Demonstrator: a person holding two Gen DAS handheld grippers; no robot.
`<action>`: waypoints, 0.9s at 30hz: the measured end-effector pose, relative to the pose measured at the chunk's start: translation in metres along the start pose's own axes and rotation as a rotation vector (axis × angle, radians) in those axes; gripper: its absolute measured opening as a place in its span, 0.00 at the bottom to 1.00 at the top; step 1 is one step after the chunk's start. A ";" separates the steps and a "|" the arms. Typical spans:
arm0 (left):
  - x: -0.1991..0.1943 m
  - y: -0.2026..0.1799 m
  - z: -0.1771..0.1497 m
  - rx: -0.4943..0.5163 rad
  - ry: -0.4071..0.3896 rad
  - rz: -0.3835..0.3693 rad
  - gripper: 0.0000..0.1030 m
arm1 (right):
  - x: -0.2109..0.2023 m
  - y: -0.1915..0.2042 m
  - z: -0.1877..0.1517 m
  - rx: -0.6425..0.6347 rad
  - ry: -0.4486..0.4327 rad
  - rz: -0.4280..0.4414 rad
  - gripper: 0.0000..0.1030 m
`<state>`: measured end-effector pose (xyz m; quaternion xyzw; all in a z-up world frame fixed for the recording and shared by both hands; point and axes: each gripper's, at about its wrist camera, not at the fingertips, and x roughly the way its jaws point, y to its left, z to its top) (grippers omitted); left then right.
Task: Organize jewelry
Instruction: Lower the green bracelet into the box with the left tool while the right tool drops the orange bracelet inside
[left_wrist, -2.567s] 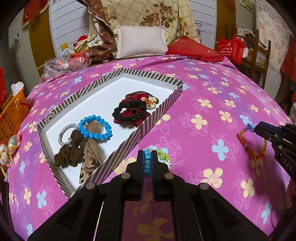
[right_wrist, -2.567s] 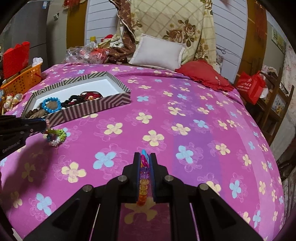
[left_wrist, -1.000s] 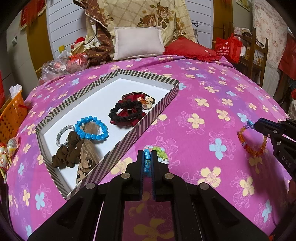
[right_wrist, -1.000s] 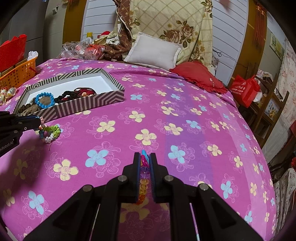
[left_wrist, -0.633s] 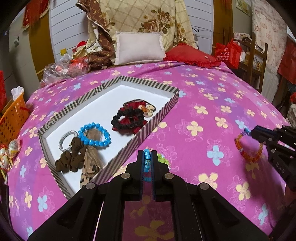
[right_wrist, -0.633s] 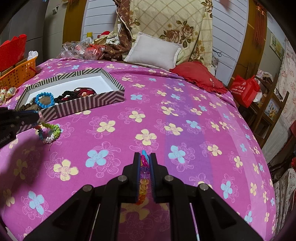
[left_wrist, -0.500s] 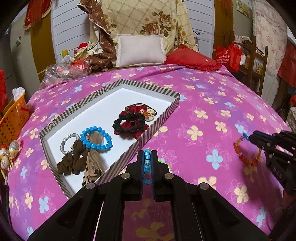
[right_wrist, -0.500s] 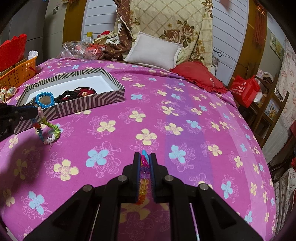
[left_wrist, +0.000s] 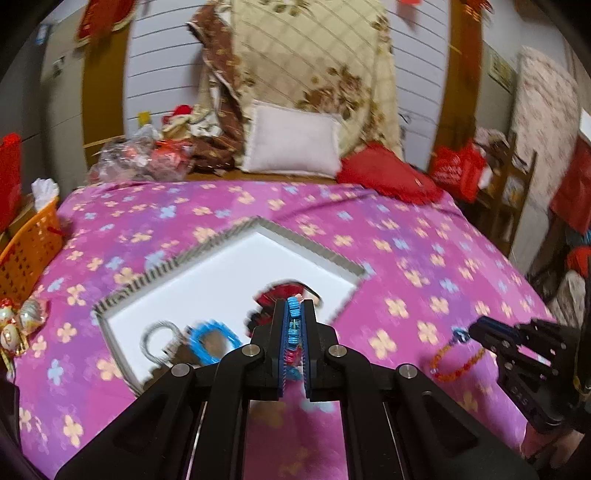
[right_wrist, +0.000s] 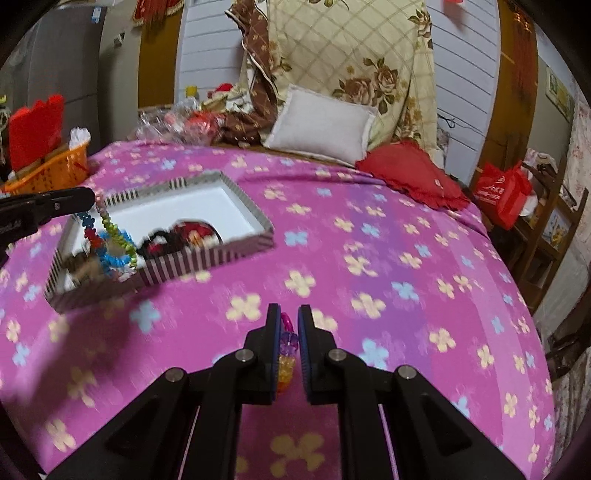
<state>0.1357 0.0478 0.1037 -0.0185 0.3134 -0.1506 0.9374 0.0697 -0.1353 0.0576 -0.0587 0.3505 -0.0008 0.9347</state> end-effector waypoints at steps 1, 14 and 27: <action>0.000 0.008 0.004 -0.017 -0.008 -0.001 0.10 | 0.001 0.001 0.005 0.005 -0.004 0.010 0.09; 0.048 0.062 -0.009 -0.095 0.074 0.120 0.10 | 0.041 0.046 0.074 0.037 -0.046 0.180 0.09; 0.074 0.074 -0.026 -0.109 0.183 0.214 0.10 | 0.123 0.118 0.099 0.024 0.075 0.299 0.09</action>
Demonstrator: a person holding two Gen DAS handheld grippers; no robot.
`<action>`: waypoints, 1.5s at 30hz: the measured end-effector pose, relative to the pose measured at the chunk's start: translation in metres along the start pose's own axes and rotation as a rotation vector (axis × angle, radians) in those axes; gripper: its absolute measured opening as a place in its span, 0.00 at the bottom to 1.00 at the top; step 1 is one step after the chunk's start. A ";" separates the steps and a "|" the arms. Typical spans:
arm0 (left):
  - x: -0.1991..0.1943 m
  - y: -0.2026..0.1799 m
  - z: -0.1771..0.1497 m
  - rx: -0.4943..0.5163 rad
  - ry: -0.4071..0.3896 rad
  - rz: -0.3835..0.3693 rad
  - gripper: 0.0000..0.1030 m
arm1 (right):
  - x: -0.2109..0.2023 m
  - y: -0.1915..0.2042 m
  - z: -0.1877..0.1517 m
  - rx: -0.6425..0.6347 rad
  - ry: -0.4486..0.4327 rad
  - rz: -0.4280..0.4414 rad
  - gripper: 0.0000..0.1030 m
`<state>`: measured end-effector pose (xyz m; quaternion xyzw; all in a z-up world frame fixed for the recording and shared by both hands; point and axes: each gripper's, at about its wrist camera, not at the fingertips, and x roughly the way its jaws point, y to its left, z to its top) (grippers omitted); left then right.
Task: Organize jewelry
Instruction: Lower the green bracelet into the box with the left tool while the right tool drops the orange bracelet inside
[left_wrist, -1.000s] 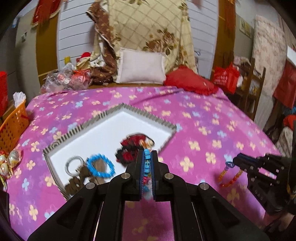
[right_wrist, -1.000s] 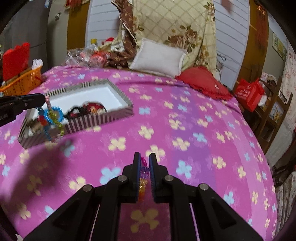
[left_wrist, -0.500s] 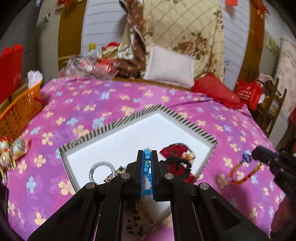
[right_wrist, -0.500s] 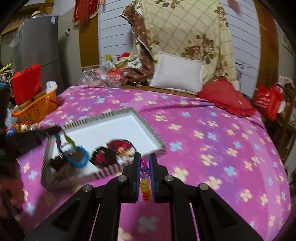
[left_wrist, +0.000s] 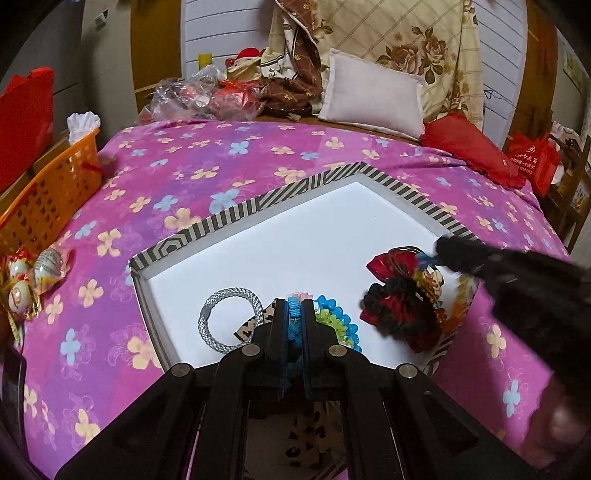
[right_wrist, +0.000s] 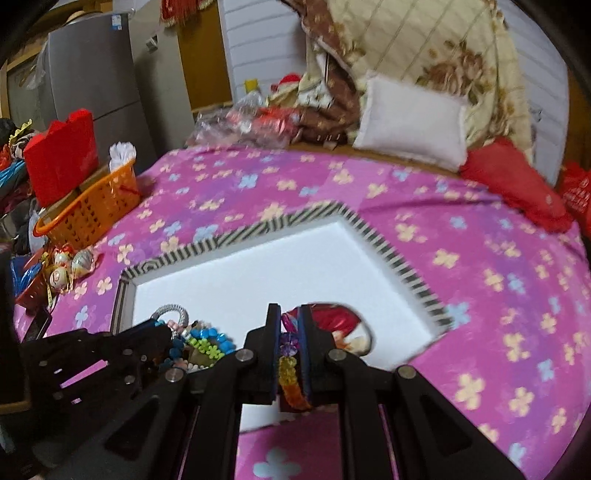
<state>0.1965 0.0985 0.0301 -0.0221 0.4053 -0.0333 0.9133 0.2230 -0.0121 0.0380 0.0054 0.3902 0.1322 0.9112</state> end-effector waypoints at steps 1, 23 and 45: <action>0.001 0.000 0.000 0.001 0.004 0.003 0.10 | 0.006 -0.002 -0.001 0.006 0.012 -0.002 0.09; 0.013 -0.007 -0.003 0.040 0.036 0.018 0.10 | 0.037 -0.043 -0.021 0.073 0.106 -0.038 0.31; 0.015 0.019 0.001 -0.072 0.044 0.015 0.37 | 0.014 -0.065 -0.028 0.081 0.063 -0.051 0.36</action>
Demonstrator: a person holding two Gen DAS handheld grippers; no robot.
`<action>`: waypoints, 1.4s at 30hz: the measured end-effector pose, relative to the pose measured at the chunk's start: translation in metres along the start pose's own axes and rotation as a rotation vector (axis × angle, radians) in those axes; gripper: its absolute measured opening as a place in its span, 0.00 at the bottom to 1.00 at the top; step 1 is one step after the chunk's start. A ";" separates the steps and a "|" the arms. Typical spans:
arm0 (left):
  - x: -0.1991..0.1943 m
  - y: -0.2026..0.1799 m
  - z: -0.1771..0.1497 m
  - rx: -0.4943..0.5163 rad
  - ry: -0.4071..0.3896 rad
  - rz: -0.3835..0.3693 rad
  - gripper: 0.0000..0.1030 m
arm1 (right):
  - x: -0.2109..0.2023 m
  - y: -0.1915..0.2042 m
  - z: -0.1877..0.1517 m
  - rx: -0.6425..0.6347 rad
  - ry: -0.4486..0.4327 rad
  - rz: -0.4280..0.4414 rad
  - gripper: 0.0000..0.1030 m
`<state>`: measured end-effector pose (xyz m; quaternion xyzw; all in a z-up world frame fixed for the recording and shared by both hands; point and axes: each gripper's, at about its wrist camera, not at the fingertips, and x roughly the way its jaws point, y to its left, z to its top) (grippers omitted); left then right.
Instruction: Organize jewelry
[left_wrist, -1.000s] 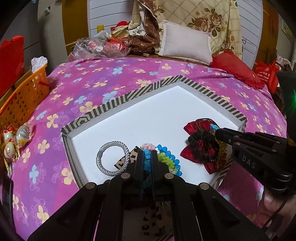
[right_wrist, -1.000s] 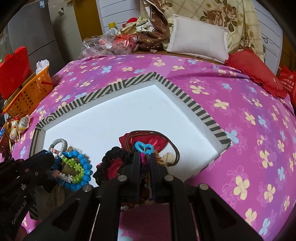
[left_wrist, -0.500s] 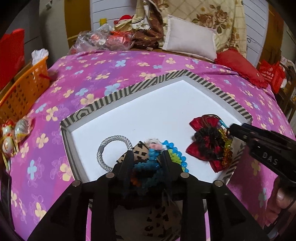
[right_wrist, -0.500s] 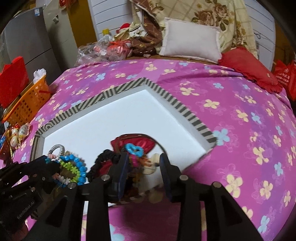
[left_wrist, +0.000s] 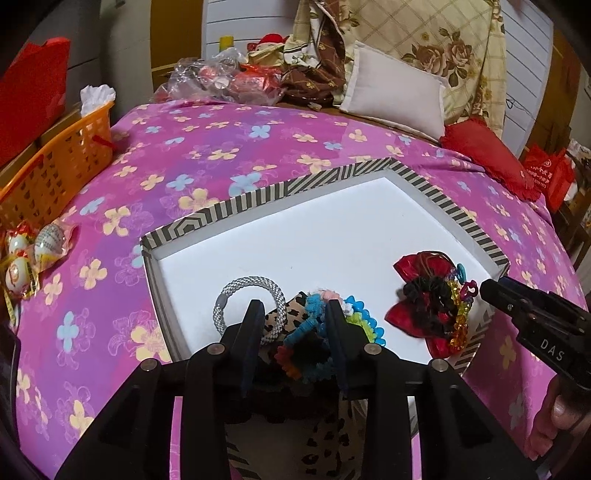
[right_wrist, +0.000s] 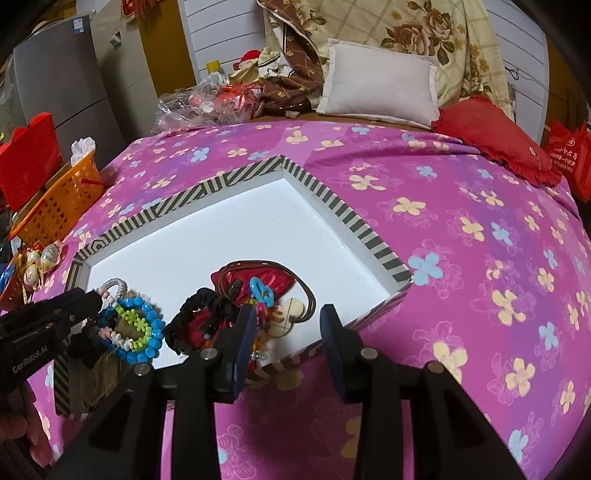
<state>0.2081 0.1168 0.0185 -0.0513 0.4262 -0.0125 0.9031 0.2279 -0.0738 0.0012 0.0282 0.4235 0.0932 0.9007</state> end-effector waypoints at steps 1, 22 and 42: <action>0.001 -0.001 0.000 0.003 0.003 -0.001 0.37 | 0.000 -0.001 -0.001 0.000 0.001 0.002 0.36; -0.038 -0.013 -0.009 0.052 -0.053 0.063 0.80 | -0.065 0.027 -0.006 -0.042 0.051 -0.052 0.67; -0.114 -0.020 -0.056 0.016 -0.174 -0.018 0.80 | -0.136 0.055 -0.037 -0.169 0.122 -0.070 0.70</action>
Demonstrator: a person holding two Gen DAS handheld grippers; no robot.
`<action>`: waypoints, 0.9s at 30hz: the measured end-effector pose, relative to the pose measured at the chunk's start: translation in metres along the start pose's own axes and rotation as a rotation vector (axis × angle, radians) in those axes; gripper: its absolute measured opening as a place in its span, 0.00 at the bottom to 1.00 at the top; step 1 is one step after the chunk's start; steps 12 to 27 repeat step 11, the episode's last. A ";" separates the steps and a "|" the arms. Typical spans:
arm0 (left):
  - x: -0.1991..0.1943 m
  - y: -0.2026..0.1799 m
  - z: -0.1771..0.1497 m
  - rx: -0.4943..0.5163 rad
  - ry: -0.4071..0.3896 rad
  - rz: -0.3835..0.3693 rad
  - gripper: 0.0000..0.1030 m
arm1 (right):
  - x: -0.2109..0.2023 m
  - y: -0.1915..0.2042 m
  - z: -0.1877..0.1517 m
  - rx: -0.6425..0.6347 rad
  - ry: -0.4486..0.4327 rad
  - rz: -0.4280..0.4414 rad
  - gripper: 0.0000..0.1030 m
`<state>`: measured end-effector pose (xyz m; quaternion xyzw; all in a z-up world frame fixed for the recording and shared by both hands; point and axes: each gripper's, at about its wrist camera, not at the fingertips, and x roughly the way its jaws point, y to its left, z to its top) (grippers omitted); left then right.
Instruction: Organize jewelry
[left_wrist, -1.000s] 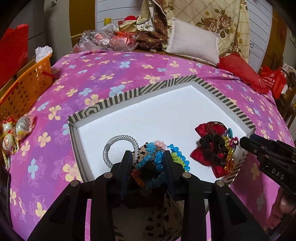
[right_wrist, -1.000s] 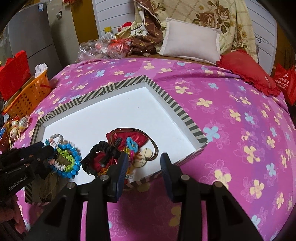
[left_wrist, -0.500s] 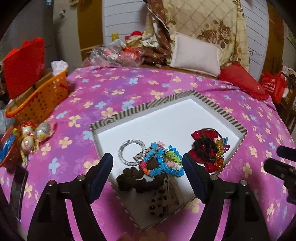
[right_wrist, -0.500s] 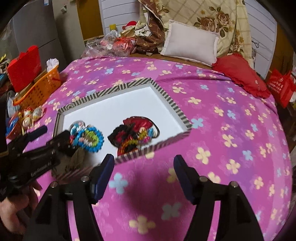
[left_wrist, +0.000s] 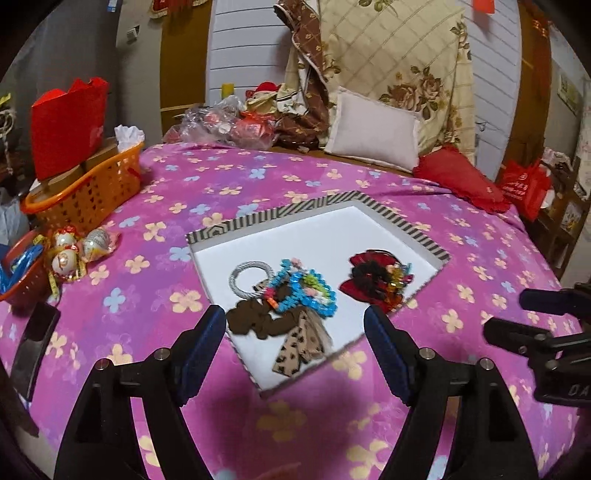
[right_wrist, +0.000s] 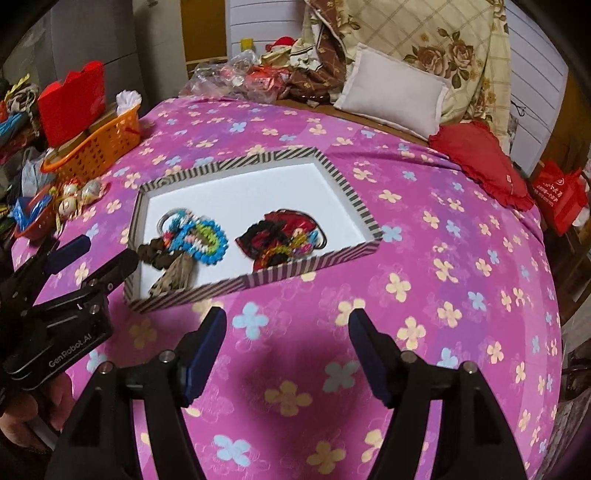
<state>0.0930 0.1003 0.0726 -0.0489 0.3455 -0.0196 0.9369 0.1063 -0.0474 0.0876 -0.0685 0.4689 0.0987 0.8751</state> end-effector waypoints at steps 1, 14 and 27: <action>-0.001 -0.001 -0.001 0.001 -0.002 -0.002 0.80 | 0.000 0.001 -0.001 -0.005 0.001 0.003 0.70; 0.002 -0.001 -0.001 0.016 -0.025 0.060 0.80 | 0.001 0.008 0.000 -0.022 0.008 -0.003 0.70; 0.002 -0.001 -0.001 0.016 -0.025 0.060 0.80 | 0.001 0.008 0.000 -0.022 0.008 -0.003 0.70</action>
